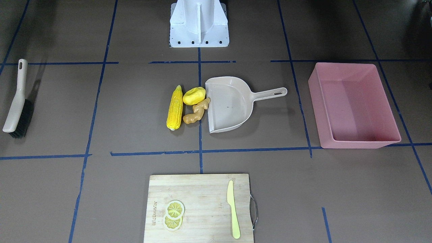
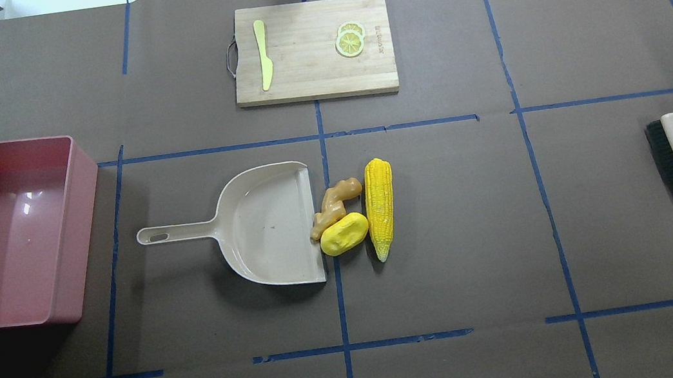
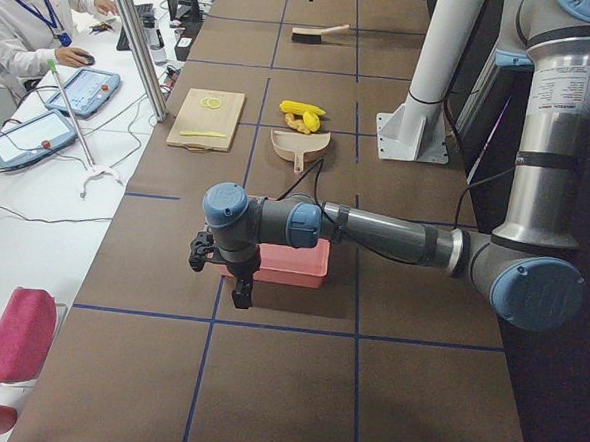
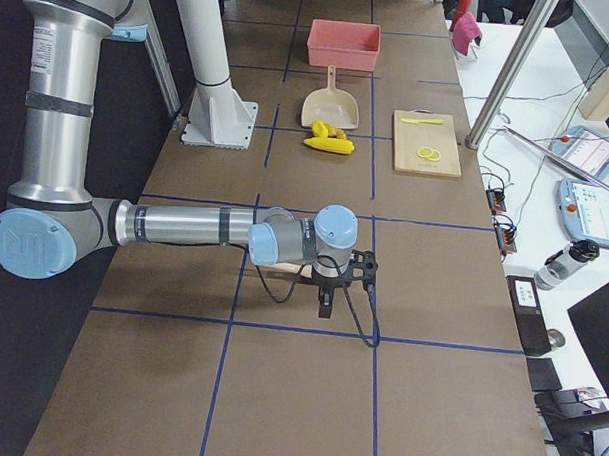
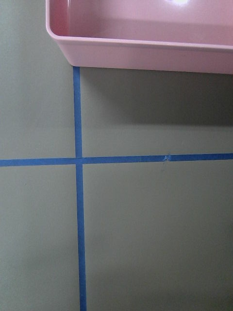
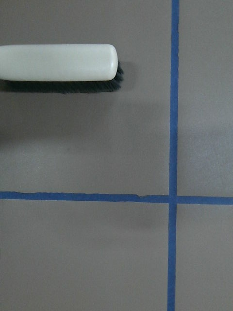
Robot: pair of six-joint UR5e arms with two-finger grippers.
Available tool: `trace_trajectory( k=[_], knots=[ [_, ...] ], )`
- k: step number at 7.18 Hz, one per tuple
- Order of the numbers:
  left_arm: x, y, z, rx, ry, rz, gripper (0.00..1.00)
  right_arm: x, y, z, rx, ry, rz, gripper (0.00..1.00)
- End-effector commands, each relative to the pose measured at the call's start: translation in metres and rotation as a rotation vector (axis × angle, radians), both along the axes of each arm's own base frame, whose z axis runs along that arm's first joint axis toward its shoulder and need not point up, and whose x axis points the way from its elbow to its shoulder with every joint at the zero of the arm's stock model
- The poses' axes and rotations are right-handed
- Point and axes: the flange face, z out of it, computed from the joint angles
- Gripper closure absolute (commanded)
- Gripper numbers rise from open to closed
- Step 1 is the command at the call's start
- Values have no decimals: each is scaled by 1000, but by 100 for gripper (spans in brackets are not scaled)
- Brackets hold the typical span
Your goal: Sweep and dump trash into bin
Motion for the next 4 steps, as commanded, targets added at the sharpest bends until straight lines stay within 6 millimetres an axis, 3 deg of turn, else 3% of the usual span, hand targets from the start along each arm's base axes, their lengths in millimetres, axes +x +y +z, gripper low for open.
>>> trace_trajectory(
  k=[1,3,4],
  knots=[
    [5,-3,-8,15,9,7,0,-12,-1,-11,14,-5,-20,0],
    [17,-8,-25,194,30,37,0,-39,2,-46,-37,-34,32,0],
    [25,1,-23,297,57,51,0,-59,10,-72,-77,-45,69,0]
  ],
)
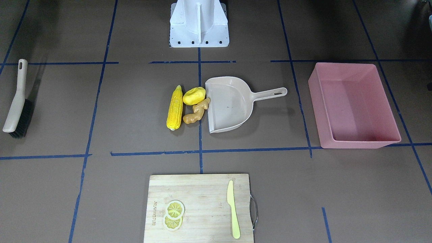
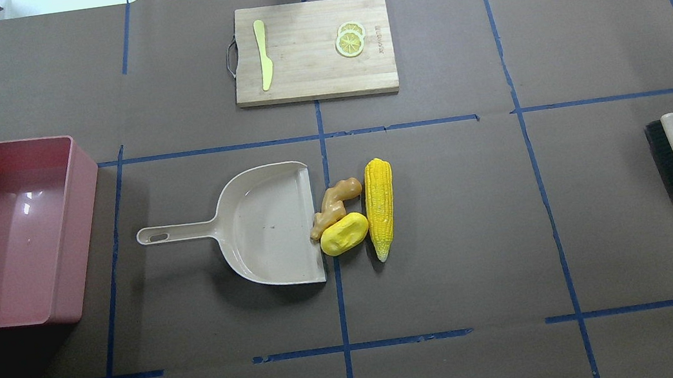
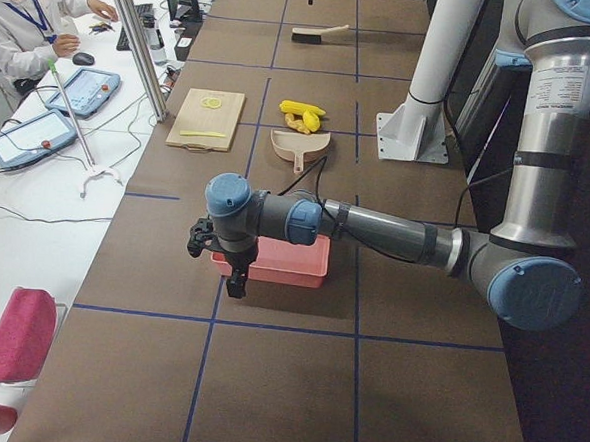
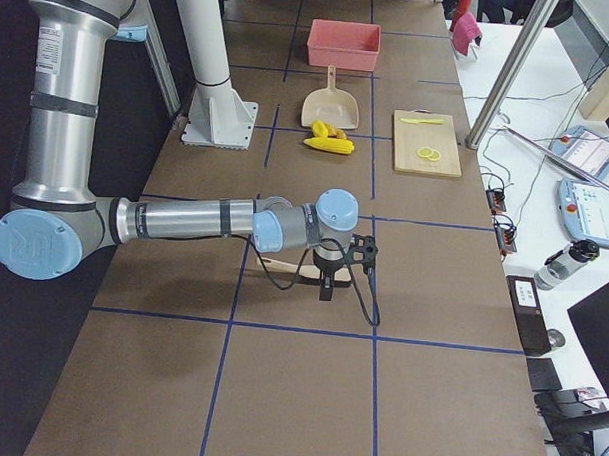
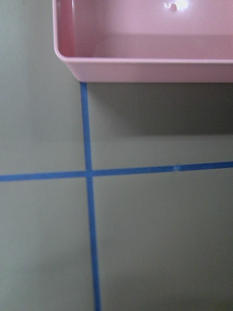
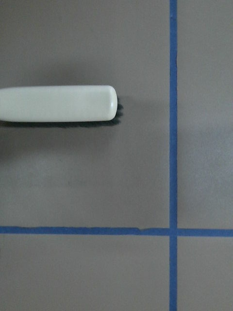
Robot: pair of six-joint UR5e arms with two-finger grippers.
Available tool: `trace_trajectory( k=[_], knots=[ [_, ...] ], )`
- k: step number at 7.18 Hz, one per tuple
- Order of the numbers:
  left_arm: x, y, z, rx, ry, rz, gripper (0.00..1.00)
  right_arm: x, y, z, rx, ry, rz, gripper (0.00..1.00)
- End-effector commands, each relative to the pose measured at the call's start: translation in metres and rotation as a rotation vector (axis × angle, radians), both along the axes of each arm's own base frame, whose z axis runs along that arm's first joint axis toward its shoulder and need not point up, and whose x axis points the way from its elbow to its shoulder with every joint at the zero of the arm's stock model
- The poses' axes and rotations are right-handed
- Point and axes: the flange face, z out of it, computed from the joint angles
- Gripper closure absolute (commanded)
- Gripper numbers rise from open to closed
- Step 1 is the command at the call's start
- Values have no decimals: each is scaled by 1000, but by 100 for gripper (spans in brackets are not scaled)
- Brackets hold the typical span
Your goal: Sweep and dump trash into bin
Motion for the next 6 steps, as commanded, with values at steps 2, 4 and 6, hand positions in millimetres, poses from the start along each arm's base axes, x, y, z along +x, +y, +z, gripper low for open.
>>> trace_trajectory(
  k=[2,4,6],
  knots=[
    [99,-6,-48,155,125,109,0,-73,58,-55,-41,-64,38,0],
    [191,-24,-124,280,175,255,0,-97,95,-41,-9,-60,65,0],
    [262,-29,-190,367,223,353,0,-112,116,-22,-21,18,44,0]
  ],
)
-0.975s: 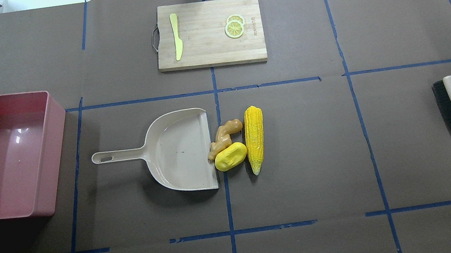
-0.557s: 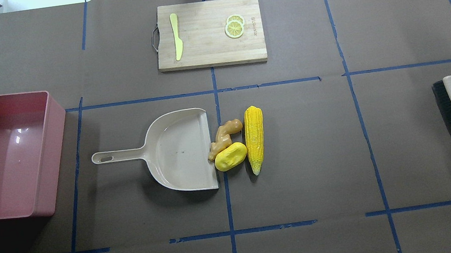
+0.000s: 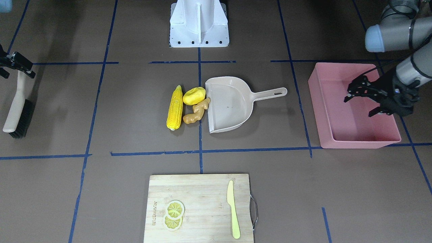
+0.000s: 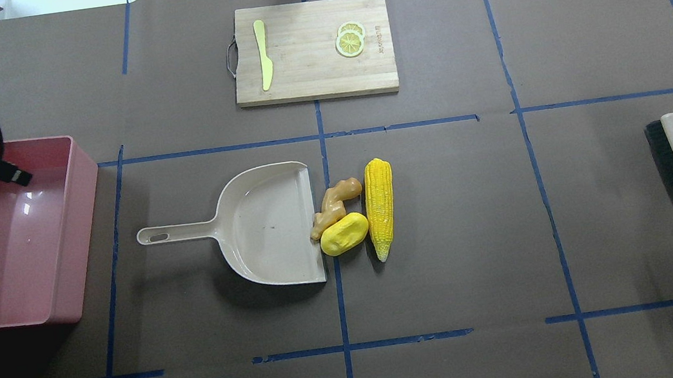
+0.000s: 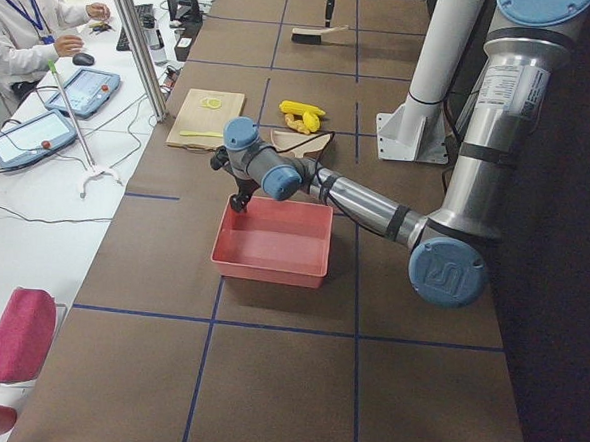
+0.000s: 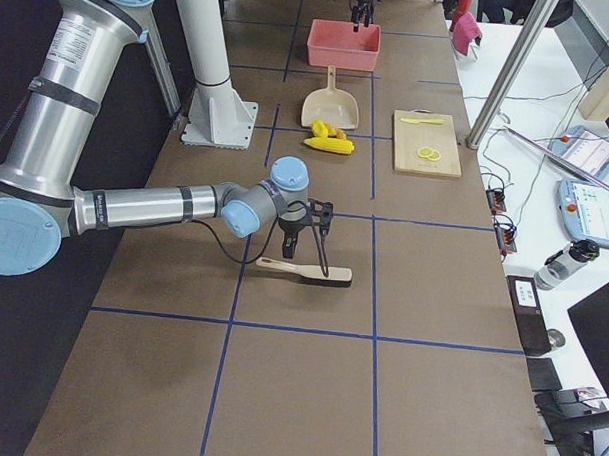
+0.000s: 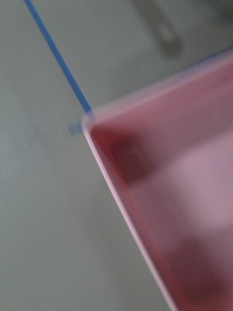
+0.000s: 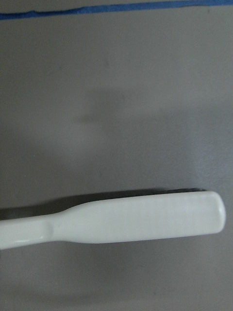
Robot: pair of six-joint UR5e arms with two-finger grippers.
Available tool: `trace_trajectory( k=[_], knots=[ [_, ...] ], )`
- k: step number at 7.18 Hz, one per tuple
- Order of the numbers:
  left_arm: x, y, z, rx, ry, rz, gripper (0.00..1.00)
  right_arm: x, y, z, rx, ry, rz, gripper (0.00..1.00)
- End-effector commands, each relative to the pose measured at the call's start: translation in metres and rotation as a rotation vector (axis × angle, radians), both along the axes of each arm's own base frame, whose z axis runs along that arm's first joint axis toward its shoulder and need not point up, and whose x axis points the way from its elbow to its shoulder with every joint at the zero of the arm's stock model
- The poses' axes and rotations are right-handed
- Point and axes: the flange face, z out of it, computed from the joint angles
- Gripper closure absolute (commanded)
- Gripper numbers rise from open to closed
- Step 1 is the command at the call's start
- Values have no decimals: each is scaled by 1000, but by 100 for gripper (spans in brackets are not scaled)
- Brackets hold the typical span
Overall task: Sweep and dump trash into bin
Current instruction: 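Move the left gripper to the dustpan handle while the right lifts the brush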
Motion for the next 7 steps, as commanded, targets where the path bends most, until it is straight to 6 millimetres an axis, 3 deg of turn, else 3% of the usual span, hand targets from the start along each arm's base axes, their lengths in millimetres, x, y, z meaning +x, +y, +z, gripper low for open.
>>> trace_trajectory(
  k=[1,2,4,5,7],
  knots=[
    [60,1,-53,79,35,79,0,-14,20,25,-8,83,-22,1],
    [80,0,-68,96,44,103,0,-8,27,32,-24,96,-22,1],
    [93,3,-76,119,38,110,0,-10,30,46,-49,103,-31,4],
    [112,9,-88,138,47,138,0,-19,32,48,-53,106,-47,8],
    [132,11,-98,194,10,119,0,-36,26,48,-39,104,-71,14]
  ],
)
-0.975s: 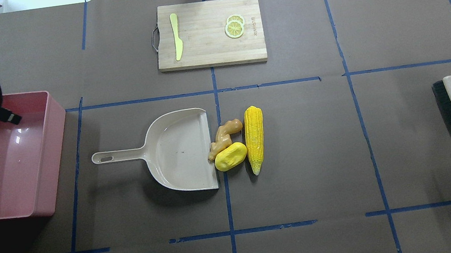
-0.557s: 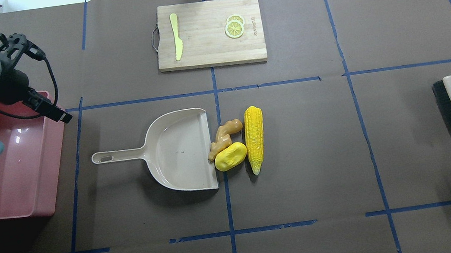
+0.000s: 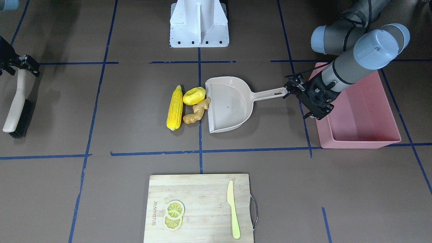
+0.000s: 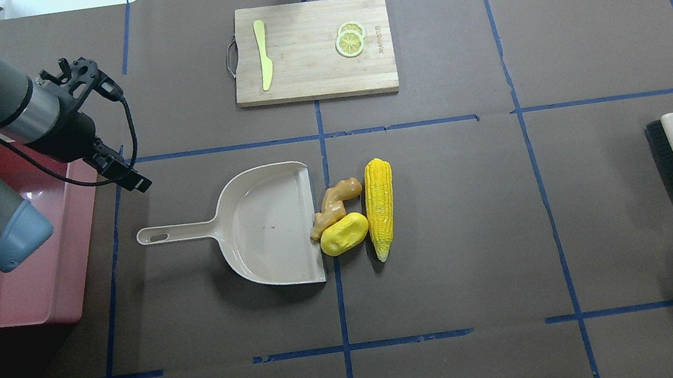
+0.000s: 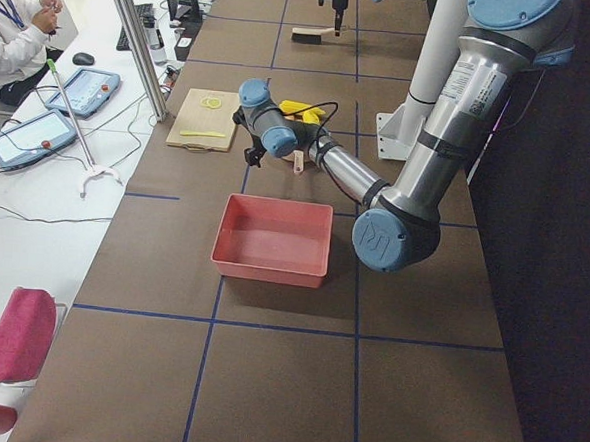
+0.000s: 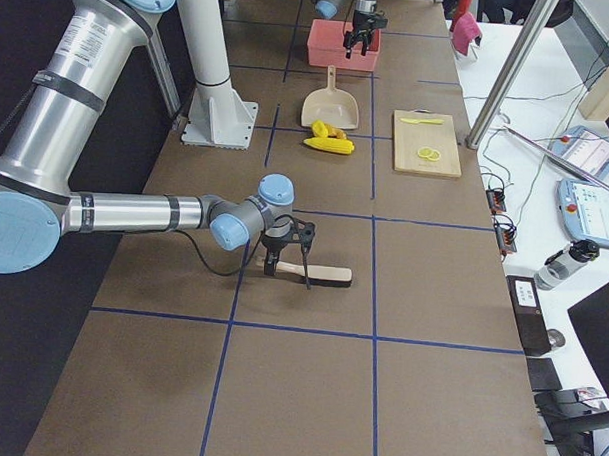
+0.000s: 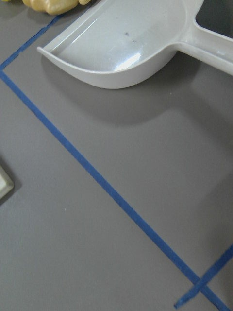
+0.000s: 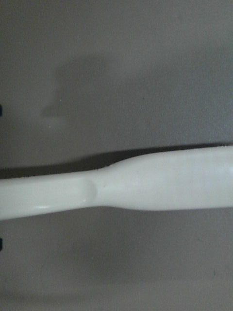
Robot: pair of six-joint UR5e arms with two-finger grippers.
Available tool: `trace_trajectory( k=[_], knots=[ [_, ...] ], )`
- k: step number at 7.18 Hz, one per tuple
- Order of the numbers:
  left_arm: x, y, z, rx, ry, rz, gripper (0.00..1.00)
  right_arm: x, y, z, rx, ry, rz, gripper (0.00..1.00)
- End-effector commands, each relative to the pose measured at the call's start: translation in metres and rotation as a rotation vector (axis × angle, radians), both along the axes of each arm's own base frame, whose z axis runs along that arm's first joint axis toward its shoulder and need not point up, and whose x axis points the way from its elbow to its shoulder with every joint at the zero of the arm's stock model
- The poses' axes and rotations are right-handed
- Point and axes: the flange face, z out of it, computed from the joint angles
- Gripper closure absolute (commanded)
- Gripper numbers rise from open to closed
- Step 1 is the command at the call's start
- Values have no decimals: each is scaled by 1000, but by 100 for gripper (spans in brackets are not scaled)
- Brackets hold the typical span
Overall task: Sweep and dump trash into bin
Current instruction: 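Move the left gripper to the dustpan handle while the right lifts the brush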
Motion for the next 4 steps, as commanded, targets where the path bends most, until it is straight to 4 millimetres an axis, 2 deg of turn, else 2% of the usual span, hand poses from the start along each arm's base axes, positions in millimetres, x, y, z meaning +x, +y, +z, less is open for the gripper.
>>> trace_trajectory(
  k=[1,2,4],
  knots=[
    [21,1,-11,75,-51,-50,0,-8,-2,2,0,-1,-12,15],
    [22,1,-11,77,-53,-51,0,-7,-2,3,3,2,-14,28],
    [24,1,-16,83,-46,-50,0,-3,0,3,1,2,-6,65]
  ],
)
